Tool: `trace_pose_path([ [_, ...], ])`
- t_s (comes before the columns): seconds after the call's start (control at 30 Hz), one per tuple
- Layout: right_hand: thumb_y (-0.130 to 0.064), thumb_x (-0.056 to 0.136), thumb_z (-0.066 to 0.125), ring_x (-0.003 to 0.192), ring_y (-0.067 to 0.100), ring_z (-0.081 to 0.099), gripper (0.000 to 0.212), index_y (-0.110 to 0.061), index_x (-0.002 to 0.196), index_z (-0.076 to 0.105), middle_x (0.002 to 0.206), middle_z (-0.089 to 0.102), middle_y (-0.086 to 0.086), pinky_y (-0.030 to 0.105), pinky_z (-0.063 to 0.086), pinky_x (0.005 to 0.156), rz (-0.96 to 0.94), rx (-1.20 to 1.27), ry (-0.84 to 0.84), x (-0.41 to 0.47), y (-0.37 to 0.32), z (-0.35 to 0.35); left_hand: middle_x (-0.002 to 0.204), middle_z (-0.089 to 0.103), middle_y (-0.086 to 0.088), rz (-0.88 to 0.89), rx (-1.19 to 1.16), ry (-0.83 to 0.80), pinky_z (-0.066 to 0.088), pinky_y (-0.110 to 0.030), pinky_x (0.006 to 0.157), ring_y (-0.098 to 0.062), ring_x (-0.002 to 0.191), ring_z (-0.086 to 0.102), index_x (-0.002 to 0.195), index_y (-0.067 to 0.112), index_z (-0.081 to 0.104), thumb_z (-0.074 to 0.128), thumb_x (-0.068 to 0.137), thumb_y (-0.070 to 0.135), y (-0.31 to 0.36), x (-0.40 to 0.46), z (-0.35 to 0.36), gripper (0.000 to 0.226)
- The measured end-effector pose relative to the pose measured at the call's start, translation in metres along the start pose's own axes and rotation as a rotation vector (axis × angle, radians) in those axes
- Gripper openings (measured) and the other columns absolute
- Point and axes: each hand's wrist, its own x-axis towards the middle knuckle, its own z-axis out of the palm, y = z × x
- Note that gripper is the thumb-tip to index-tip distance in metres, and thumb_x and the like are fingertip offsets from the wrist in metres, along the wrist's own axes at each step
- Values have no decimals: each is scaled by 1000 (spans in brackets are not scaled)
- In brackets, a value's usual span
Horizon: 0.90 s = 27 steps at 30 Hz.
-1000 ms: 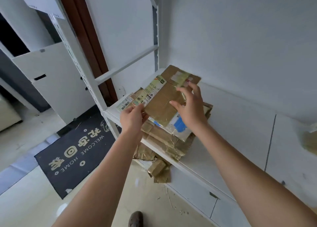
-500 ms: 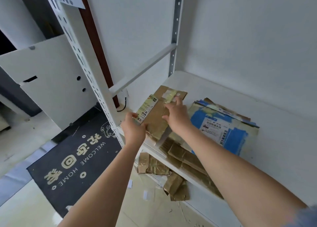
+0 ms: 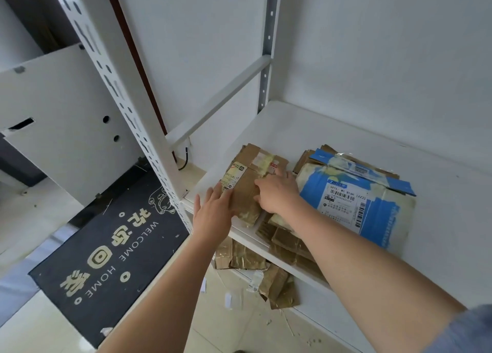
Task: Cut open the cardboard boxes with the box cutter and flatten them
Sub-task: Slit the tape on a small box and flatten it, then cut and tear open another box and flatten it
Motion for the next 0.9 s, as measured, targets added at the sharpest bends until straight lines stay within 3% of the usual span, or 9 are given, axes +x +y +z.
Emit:
trace_pose_path([
  [0.07, -45, 103, 39, 149, 34, 7, 48, -24, 147, 41, 152, 42, 13, 53, 3, 120, -9, -26, 4, -3, 0, -6, 164, 13, -2, -4, 13, -13, -4, -52, 120, -24, 152, 3, 153, 28, 26, 51, 101, 27, 3, 0, -5, 58],
  [0.17, -46, 104, 34, 151, 33, 5, 51, -24, 150, 34, 158, 31, 14, 52, -2, 120, -52, 28, 160, -14, 3, -17, 162, 20, -2, -4, -34, 26, -2, -53, 119, -24, 151, 5, 150, 22, 35, 56, 98, 25, 8, 0, -18, 56],
  [0.33, -44, 104, 35, 151, 31, 11, 49, -23, 148, 39, 159, 31, 11, 52, 2, 121, -86, 148, 389, -45, 20, -39, 162, 21, -4, 5, -153, 172, -1, -49, 120, -21, 150, 16, 148, 17, 39, 54, 96, 14, 34, -12, -43, 54],
  [0.63, -43, 103, 42, 148, 33, 19, 51, -24, 150, 36, 157, 31, 11, 51, 8, 122, -8, 194, 526, -168, 120, -32, 162, 21, -6, 200, -116, 358, 5, -46, 123, -21, 151, 14, 148, 16, 39, 55, 93, 5, 162, -79, -65, 58],
  [0.77, -41, 101, 44, 147, 34, 20, 51, -22, 148, 38, 157, 32, 13, 50, 10, 122, 85, 221, 532, -251, 194, 7, 161, 23, -7, 295, -127, 303, 7, -44, 121, -24, 149, 20, 145, 14, 41, 54, 95, 10, 256, -119, -24, 52],
  [0.9, -44, 101, 44, 146, 34, 18, 53, -23, 150, 34, 158, 27, 13, 48, 10, 121, 267, 211, 495, -326, 280, 54, 162, 19, -4, 409, -127, 126, 7, -41, 122, -19, 150, 16, 149, 18, 35, 53, 96, 15, 355, -152, 37, 56],
])
